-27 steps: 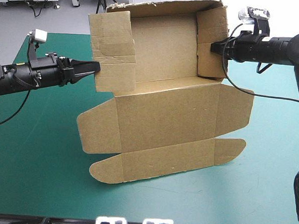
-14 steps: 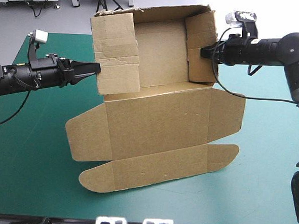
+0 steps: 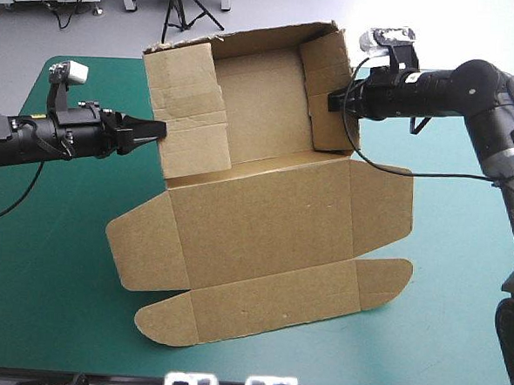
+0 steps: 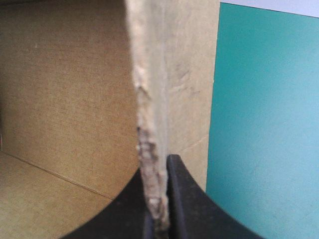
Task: Fold the box
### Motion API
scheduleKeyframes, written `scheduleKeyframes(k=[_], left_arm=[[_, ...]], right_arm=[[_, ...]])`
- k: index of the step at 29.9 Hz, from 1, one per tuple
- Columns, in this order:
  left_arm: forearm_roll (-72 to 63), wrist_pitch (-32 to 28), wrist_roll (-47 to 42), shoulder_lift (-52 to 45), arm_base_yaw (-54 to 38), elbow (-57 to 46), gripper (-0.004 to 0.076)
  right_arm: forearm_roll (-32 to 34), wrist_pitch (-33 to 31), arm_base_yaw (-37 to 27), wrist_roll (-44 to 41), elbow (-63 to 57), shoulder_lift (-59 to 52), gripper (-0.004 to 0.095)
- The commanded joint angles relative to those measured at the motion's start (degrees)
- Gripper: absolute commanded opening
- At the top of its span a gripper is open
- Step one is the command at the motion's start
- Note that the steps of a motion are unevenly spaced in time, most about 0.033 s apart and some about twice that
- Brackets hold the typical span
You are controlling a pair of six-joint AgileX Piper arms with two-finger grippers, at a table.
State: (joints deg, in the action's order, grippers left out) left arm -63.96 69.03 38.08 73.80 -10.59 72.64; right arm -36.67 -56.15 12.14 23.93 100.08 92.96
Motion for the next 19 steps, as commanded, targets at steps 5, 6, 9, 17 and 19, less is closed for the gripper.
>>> scheduleKeyframes(k=[5,6,9,17,19], left_arm=[[-3.56,-0.86,-0.49,-1.6,0.45,1.65,0.0384],[-3.5,-0.97,-1.0,-1.6,0.45,1.65,0.0392],[-0.96,-1.07,-1.13,-1.6,0.45,1.65,0.0392],[8.74,-5.13,-8.43,-1.6,0.45,1.65,0.0374],[8.74,-5.69,-9.33,-1.6,0.45,1.65,0.0335]], right_arm=[[3.64,1.69,4.37,-3.29,1.68,-2.5,-0.001],[4.08,2.12,4.95,-3.87,1.68,-2.5,-0.001],[3.81,3.32,5.92,-4.52,1.68,-2.5,-0.001],[4.65,4.27,8.14,-6.54,1.68,-2.5,-0.0008],[4.99,5.33,9.2,-7.14,1.68,-2.5,-0.0008]])
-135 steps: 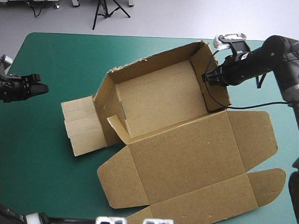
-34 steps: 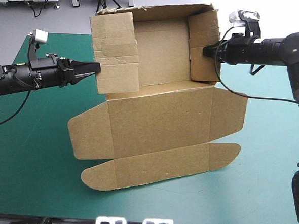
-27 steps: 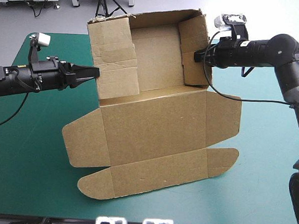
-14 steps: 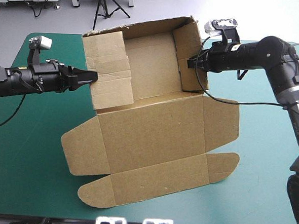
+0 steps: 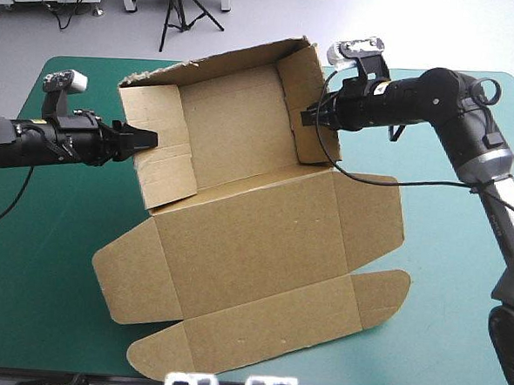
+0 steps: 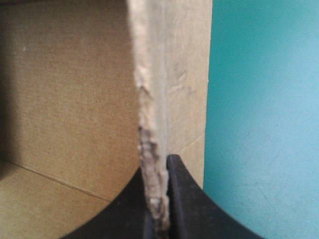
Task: Fold the box
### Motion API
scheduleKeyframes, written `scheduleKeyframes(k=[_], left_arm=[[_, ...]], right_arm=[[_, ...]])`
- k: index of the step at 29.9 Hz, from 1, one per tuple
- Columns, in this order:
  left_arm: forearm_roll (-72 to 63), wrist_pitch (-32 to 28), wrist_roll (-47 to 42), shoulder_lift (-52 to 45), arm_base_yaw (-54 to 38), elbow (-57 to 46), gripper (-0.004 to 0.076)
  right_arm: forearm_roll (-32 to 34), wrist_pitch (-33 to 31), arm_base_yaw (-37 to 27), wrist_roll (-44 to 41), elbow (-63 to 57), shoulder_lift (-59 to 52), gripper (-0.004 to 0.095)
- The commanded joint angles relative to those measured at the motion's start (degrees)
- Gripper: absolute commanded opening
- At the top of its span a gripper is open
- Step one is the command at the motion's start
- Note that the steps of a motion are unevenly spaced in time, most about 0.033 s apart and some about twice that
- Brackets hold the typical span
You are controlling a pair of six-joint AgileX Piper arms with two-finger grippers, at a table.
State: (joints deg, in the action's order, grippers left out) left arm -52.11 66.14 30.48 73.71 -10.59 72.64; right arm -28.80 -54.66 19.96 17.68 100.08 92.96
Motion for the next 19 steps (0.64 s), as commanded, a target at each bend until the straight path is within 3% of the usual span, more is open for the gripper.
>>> scheduleKeyframes(k=[1,4,9,14,19], left_arm=[[-2.85,-3.06,-2.87,-1.51,0.45,1.65,0.0306],[-1.15,-3.18,-6.22,-1.51,0.45,1.65,0.0211],[-1.04,-1.73,-7.86,-1.51,0.55,1.65,0.0003],[-0.94,-3.7,-7.53,-1.51,4.2,1.65,-0.0008],[0.15,-11.68,-8.63,-1.51,11.81,1.65,-0.0008]], right_arm=[[-2.83,4.22,1.85,-1.28,1.68,-2.5,-0.0008],[-1.97,5.85,3.55,-2.98,1.68,-2.5,-0.0007],[6.38,6.65,6.17,-9.5,1.68,-2.5,-0.0006],[10.51,6.13,7.17,-13.04,1.68,-2.5,-0.0006],[17.0,1.27,7.54,-17.18,1.68,-2.5,-0.0005]])
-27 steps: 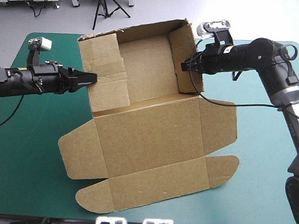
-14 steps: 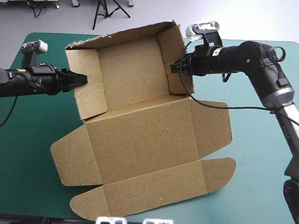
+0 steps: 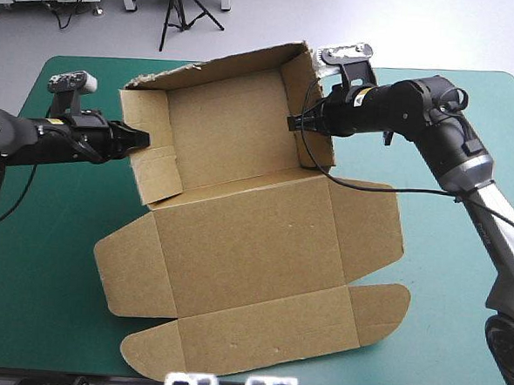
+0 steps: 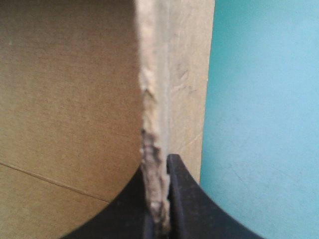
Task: Fold the box
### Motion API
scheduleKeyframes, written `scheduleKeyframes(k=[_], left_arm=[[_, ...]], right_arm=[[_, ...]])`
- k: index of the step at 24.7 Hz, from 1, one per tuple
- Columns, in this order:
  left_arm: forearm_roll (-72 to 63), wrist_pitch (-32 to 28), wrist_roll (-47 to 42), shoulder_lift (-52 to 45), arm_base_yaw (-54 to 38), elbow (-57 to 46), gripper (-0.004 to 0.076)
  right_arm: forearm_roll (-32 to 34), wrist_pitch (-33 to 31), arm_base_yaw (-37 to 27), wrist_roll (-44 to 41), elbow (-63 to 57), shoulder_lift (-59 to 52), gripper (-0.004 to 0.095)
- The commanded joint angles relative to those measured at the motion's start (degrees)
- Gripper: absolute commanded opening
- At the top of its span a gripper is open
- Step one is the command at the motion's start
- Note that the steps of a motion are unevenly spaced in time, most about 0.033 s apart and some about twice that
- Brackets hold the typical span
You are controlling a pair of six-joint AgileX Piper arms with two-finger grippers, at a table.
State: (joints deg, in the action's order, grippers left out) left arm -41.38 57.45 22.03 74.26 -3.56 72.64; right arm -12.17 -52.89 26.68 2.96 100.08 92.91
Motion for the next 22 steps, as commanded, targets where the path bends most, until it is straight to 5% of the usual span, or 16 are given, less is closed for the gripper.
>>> scheduleKeyframes(k=[1,8,16,22], left_arm=[[-9.57,-4.14,-0.29,-2.06,6.49,1.83,-0.0008],[15.5,-5.79,-15.64,2.29,17.23,7.41,-0.0008],[27.75,-4.46,-25.95,11.83,22.83,12.95,-0.0008],[30.36,-3.96,-29.94,22.16,22.73,14.68,-0.0008]], right_arm=[[2.2,-2.33,0.82,-3.47,1.68,-2.45,-0.0005],[9.02,-11.8,0.82,-6.74,1.68,-2.45,-0.0009],[12.17,-15.34,0.7,-8.54,1.68,1.48,-0.0013],[2.0,-11.5,-5.62,-5.75,1.79,10.55,-0.0013]])
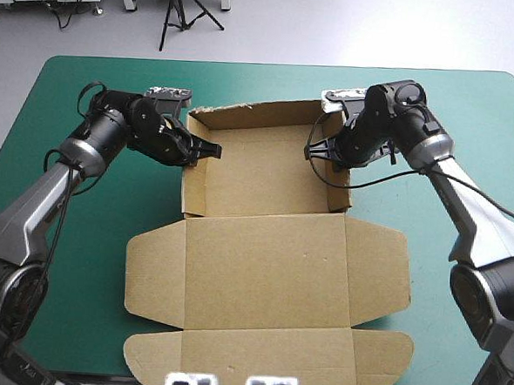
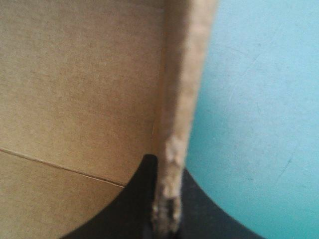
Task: Fold the box
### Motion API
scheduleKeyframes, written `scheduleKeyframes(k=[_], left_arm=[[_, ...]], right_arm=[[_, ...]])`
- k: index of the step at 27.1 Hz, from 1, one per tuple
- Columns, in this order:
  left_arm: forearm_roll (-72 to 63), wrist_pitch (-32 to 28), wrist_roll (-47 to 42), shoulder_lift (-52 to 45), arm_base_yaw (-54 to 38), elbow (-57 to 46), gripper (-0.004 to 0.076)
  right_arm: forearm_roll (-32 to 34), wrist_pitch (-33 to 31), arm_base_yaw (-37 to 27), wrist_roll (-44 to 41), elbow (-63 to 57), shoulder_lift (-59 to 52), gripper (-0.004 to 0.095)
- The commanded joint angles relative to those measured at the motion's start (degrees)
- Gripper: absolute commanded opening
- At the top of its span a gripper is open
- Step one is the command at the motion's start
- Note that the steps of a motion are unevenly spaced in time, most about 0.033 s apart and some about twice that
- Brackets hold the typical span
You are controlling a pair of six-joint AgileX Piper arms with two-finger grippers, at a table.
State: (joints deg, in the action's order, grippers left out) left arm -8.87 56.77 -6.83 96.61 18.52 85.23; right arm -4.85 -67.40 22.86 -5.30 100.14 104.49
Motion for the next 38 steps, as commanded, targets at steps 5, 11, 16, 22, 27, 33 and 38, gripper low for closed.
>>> scheduleKeyframes(k=[5,11,16,22,27,33,38], left_arm=[[-2.55,-3.72,-1.03,5.84,0.64,2.21,-0.0008],[-2.55,-2.63,-0.02,9.11,0.64,6.47,-0.0008],[-2.6,3.39,0.53,11.03,0.64,12.82,-0.0008],[-2.6,15.93,0.53,15.62,0.64,23.45,0.0035],[-4.04,17.57,0.53,16.87,0.64,27.11,0.01],[-3.42,17.57,0.53,16.87,0.52,27.22,0.027],[-3.58,17.57,0.07,16.87,0.52,27.22,0.0372]], right_arm=[[-7.55,2.9,-4.58,4.71,2.16,3.75,-0.0013],[-7.82,3.68,-4.62,7.3,2.16,7.32,-0.0013],[-7.16,5.56,-4.62,9.21,2.16,7.45,-0.0012],[-5.94,3.82,-4.62,10.87,2.16,7.45,0.0179],[-5.7,3.29,-4.62,10.87,2.3,7.06,0.0359],[-3.94,-0.4,-4.62,10.87,7.25,6.93,0.038],[-3.84,-3.64,-4.62,10.24,12.66,6.93,0.038]])
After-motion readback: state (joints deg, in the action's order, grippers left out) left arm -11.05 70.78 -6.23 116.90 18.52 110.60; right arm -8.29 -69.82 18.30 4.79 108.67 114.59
